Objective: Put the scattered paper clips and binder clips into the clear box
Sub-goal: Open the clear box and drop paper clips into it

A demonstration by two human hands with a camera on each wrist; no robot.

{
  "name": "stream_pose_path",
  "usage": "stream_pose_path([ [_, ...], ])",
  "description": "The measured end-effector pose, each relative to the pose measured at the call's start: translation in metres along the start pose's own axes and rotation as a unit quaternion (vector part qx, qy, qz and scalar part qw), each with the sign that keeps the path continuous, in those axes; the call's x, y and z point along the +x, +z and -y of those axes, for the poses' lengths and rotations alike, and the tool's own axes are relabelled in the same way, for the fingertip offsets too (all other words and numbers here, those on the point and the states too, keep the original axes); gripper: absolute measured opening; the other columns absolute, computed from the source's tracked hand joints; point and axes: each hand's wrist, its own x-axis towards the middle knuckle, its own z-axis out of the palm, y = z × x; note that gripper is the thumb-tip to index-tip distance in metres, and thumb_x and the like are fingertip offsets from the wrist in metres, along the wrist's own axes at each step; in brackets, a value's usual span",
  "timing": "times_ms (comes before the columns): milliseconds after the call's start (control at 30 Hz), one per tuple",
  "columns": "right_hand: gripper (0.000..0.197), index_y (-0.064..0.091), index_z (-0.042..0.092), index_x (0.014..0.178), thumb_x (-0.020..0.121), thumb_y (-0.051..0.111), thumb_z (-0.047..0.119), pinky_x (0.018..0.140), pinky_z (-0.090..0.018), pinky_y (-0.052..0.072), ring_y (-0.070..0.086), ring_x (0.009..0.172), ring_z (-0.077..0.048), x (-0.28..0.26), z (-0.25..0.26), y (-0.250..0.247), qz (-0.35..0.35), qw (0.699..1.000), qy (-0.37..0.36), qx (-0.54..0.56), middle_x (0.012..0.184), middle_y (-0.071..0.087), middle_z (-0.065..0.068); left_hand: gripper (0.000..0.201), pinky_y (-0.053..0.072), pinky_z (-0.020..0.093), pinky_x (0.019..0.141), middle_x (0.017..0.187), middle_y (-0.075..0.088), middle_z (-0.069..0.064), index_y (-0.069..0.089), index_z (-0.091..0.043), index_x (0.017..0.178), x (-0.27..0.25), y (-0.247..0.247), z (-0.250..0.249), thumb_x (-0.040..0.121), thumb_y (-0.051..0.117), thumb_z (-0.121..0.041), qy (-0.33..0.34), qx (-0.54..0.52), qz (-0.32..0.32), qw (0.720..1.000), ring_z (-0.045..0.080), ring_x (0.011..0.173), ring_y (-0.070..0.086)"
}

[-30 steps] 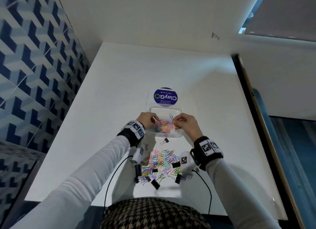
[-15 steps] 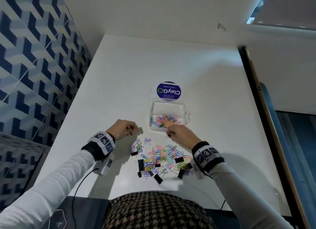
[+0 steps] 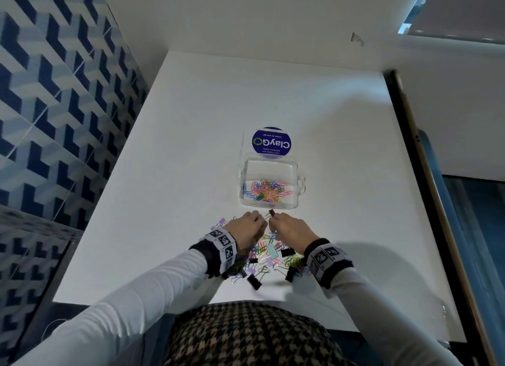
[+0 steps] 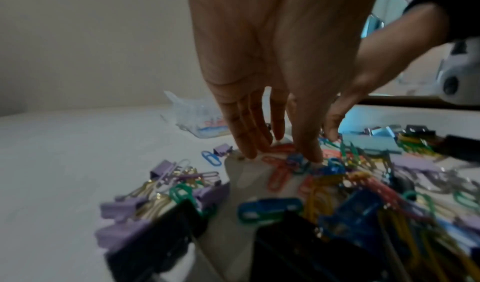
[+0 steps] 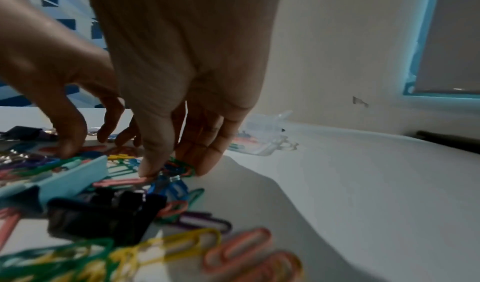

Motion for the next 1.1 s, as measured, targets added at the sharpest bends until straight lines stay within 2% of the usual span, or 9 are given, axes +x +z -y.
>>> stream_pose_path([
  [167,0.011,0.052,0.011,0.095,0.085,0.05,0.007,0.07,-0.038,0.04,0.048,0.1,-0.025,-0.005,-0.004,0.004,-0.008,0.999,0.041,0.032,0.104,0.055,-0.008,0.024,0.043,0.036,0.07,0.117,0.049,0.013,0.049,-0.009,0.109,0.002,0.007,-0.001,0.086,0.051,-0.011,0.008,0.017,-0.027,0.999,0.028,0.11,0.047],
  [267,0.012,0.051,0.009,0.096,0.085,0.047,0.004,0.069,-0.043,0.044,0.05,0.094,-0.029,-0.005,-0.003,0.01,-0.03,0.998,0.045,0.032,0.103,0.052,-0.01,0.026,0.041,0.036,0.068,0.119,0.048,0.013,0.048,-0.008,0.111,-0.001,0.008,-0.001,0.085,0.05,-0.009,0.015,0.036,-0.028,0.999,0.029,0.11,0.046],
  [433,0.012,0.051,0.013,0.086,0.082,0.048,0.003,0.069,-0.045,0.045,0.054,0.081,-0.03,-0.003,-0.002,0.012,-0.06,0.99,0.053,0.12,0.09,0.055,-0.007,0.034,0.046,0.043,0.081,0.124,0.047,0.015,0.042,-0.005,0.12,-0.003,0.006,-0.003,0.087,0.05,-0.007,0.006,0.041,-0.009,0.999,0.031,0.114,0.045],
  [567,0.029,0.054,0.03,0.066,0.075,0.062,0.004,0.072,-0.043,0.053,0.057,0.067,-0.017,-0.008,-0.01,0.006,-0.128,0.94,0.113,0.296,0.069,0.06,0.006,0.019,0.04,0.037,0.063,0.1,0.058,0.017,0.051,-0.005,0.098,-0.002,0.006,-0.003,0.092,0.041,-0.02,-0.012,-0.01,-0.086,0.996,0.035,0.092,0.057],
  [633,0.026,0.058,0.03,0.066,0.073,0.067,0.007,0.07,-0.041,0.054,0.058,0.06,-0.012,-0.012,-0.014,-0.001,-0.146,0.913,0.142,0.354,0.062,0.062,0.006,0.021,0.037,0.033,0.059,0.086,0.06,0.015,0.051,-0.009,0.084,-0.001,0.005,0.003,0.092,0.041,-0.025,-0.03,-0.058,-0.12,0.991,0.037,0.08,0.059],
  [767,0.016,0.064,0.024,0.069,0.071,0.071,0.01,0.069,-0.044,0.058,0.063,0.058,-0.015,-0.009,-0.02,-0.024,-0.183,0.867,0.175,0.43,0.061,0.068,0.001,0.008,0.047,0.032,0.08,0.097,0.066,0.01,0.056,-0.011,0.092,-0.001,-0.03,0.014,0.087,0.05,-0.013,-0.033,-0.186,-0.108,0.976,0.024,0.088,0.06],
  [867,0.021,0.063,0.025,0.065,0.073,0.072,0.007,0.069,-0.039,0.056,0.064,0.063,-0.017,0.004,-0.022,-0.049,-0.228,0.846,0.186,0.445,0.067,0.068,0.001,0.013,0.048,0.031,0.086,0.103,0.067,0.014,0.057,-0.007,0.099,0.012,-0.064,0.017,0.087,0.054,-0.008,-0.034,-0.216,-0.147,0.965,0.027,0.094,0.063],
  [1000,0.022,0.061,0.017,0.069,0.074,0.069,-0.002,0.067,-0.039,0.055,0.06,0.062,-0.019,0.032,-0.021,-0.076,-0.26,0.843,0.192,0.43,0.073,0.064,-0.007,0.021,0.045,0.03,0.086,0.107,0.066,0.017,0.057,-0.003,0.106,0.038,-0.093,0.024,0.085,0.056,-0.005,-0.036,-0.172,-0.148,0.973,0.029,0.098,0.061],
  [1100,0.027,0.058,0.025,0.063,0.075,0.066,0.002,0.07,-0.046,0.058,0.064,0.065,-0.021,0.048,-0.022,-0.076,-0.235,0.868,0.199,0.39,0.078,0.065,-0.005,0.024,0.045,0.034,0.089,0.113,0.064,0.016,0.058,-0.005,0.109,0.047,-0.099,0.03,0.086,0.054,-0.005,-0.03,-0.145,-0.116,0.982,0.03,0.102,0.06],
])
